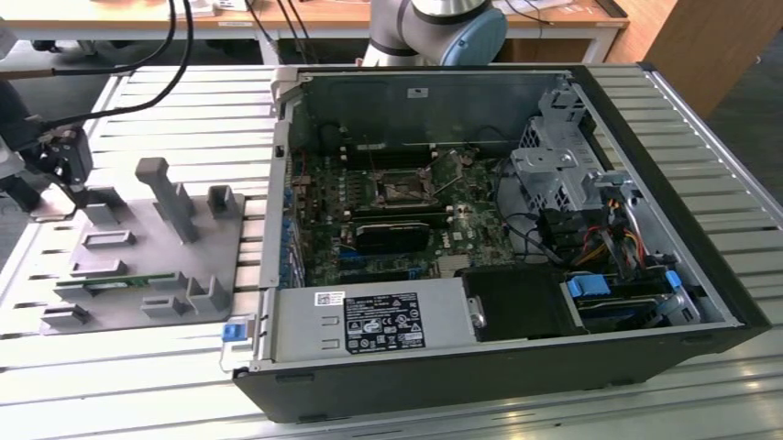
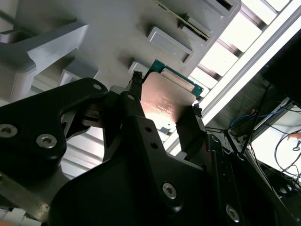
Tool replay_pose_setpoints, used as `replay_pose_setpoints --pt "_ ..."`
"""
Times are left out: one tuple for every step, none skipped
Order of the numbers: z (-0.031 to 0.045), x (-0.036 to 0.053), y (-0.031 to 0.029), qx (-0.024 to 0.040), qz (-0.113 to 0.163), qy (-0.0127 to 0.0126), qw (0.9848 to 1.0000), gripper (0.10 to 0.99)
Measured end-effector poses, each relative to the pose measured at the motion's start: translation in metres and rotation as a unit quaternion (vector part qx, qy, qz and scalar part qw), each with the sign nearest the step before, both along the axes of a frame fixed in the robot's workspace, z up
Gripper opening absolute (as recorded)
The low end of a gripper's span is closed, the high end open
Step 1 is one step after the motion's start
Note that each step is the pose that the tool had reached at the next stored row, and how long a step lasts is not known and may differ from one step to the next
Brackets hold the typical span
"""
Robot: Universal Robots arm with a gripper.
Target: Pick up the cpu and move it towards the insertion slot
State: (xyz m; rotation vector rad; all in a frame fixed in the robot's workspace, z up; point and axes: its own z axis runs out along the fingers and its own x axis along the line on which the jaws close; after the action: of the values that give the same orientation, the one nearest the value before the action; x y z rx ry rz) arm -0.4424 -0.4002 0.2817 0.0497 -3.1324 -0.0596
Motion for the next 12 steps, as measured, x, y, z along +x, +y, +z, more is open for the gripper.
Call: replay_pose_setpoints --pt "0.0004 0.0 0.0 0.0 0.0 -0.0001 1.0 0.545" --pt "0.0007 0.0 0.0 0.0001 0.0 -0.0001 1.0 0.545" --pt "0.0011 0.0 0.0 0.0 0.0 -0.0001 1.0 0.545" --pt "0.0015 0.0 0.0 0.0 0.0 -0.0001 1.0 0.545" --pt "0.0019 0.0 0.0 0.0 0.0 -0.0001 1.0 0.545" --pt "0.0023 0.0 0.0 0.0 0.0 -0.0001 1.0 0.545" --pt "0.0026 0.0 0.0 0.0 0.0 0.0 1.0 0.545" --pt "0.003 0.0 0.0 0.0 0.0 0.0 1.0 0.545" --pt "0.0033 0.0 0.0 0.0 0.0 -0.0001 1.0 0.545" --pt "0.0036 0.0 0.0 0.0 0.0 -0.0001 1.0 0.545" --pt "0.0039 0.0 0.0 0.0001 0.0 -0.0001 1.0 0.545" --pt "0.0042 0.0 0.0 0.0 0.0 -0.0001 1.0 0.545"
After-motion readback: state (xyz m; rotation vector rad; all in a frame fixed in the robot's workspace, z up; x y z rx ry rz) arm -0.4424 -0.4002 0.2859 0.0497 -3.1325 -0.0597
